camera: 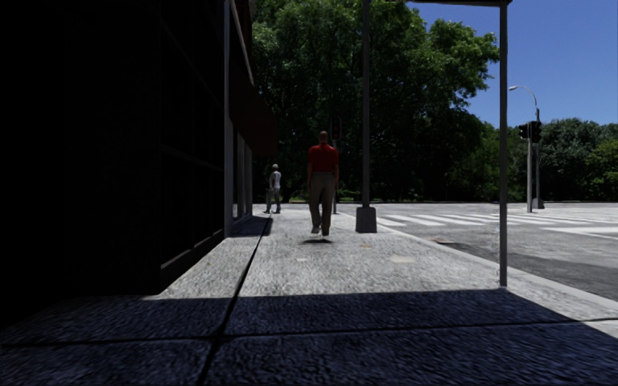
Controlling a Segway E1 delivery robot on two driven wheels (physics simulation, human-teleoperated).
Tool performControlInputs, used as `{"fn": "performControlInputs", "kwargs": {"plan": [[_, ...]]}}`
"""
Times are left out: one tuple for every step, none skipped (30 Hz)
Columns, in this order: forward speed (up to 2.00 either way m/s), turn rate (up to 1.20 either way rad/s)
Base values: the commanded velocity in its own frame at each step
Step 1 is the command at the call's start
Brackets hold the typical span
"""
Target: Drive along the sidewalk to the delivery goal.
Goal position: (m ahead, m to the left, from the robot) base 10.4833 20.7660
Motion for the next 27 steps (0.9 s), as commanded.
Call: {"fn": "performControlInputs", "kwargs": {"plan": [[1.69, 0.00], [1.69, 0.00], [1.69, 0.02], [1.69, 0.18], [1.69, 0.33], [1.69, 0.38], [1.69, 0.38], [1.68, 0.39], [1.68, 0.39], [1.68, 0.35], [1.68, 0.12], [1.68, 0.00], [1.68, 0.00], [1.67, 0.00], [1.67, 0.00], [1.67, 0.00], [1.67, 0.00], [1.67, 0.00], [1.67, 0.00], [1.67, 0.00], [1.67, 0.00], [1.73, 0.00], [1.79, 0.00], [1.88, 0.00], [1.91, 0.00], [1.91, 0.00], [1.92, 0.00]]}}
